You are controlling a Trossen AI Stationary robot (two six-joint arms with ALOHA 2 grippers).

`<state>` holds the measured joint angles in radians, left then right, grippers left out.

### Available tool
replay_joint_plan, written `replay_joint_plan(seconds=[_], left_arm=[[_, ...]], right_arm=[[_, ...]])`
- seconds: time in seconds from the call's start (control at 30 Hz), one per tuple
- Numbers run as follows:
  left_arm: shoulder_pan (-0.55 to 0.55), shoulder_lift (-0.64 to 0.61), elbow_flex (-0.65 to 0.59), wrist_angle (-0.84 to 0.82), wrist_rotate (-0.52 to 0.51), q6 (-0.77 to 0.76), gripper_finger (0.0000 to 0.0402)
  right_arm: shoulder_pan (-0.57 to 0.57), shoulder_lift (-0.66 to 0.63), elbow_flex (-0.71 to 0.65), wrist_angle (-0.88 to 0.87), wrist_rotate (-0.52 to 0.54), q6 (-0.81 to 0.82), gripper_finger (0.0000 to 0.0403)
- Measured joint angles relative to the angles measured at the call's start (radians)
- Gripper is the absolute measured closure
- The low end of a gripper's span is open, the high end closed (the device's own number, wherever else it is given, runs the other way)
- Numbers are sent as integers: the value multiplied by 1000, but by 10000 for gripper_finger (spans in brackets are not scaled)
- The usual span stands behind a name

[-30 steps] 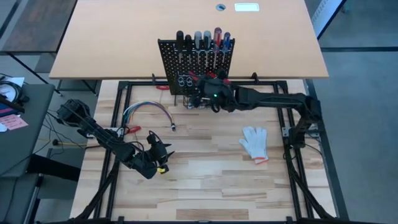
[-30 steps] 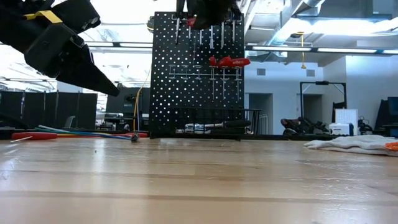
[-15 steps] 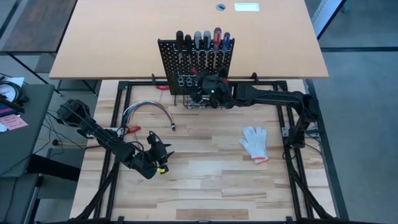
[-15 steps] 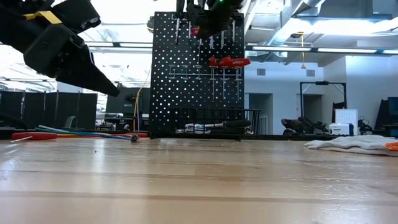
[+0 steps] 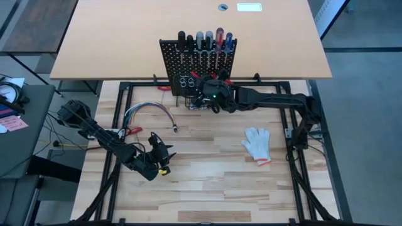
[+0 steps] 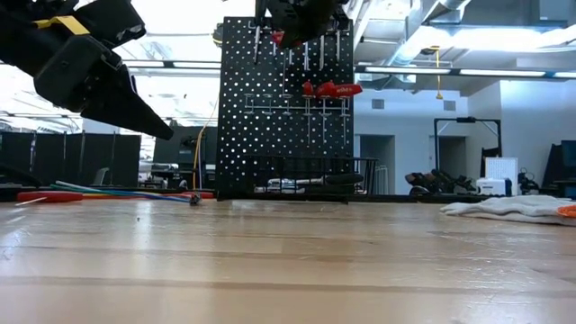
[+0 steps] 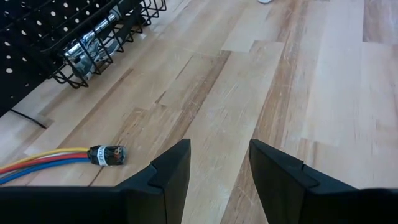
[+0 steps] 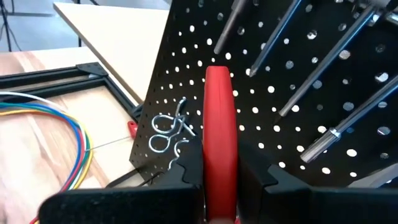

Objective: Hang tools onto peg board
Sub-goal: Hang the bottom red hex key onto the black pegboard

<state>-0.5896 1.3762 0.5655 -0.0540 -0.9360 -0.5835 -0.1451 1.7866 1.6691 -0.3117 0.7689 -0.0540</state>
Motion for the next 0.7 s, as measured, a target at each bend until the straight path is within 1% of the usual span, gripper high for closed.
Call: replay_joint_plan(seconds=[0.2, 0.5, 0.7], left_arm=[[0, 0, 0, 1, 0, 0, 242], [0, 0, 0, 1, 0, -1, 242], [0, 0, 0, 3, 0, -2, 242]], right_arm=[[4, 0, 19, -24, 0, 5, 358], [-19, 0, 26, -142, -15, 103, 358], [-65, 1, 26, -148, -120, 133, 358]])
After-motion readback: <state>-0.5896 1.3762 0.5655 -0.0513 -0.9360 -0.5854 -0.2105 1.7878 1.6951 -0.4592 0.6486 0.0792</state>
